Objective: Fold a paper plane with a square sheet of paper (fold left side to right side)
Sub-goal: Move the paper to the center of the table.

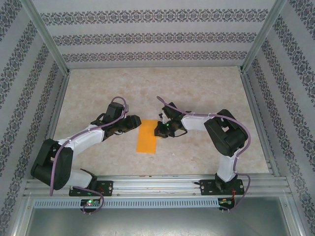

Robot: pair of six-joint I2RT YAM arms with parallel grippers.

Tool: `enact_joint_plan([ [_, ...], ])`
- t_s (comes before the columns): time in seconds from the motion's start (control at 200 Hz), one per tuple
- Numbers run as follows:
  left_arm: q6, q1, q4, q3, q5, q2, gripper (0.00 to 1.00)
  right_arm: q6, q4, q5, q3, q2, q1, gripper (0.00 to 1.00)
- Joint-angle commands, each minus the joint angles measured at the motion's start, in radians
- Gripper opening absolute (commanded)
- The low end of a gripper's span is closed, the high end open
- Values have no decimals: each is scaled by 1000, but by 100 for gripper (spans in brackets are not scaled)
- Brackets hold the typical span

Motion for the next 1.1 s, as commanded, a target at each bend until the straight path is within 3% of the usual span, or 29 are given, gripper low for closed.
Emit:
enact_joint_plan([
  [0.0,-12,2,-13,-14,67,19,44,-62,-98,70,12,17,-22,0],
  [0.195,-84,-32,38,-31,95,68,43,-120,-134,113,13,1,-56,0],
  [0.535,-115,-84,-47,27,47,212,43,-165,-142,132,2,-18,-62,0],
  [1.094,-110,-95,22,90,108,310,29,-174,-141,128,7,0,-64,0],
])
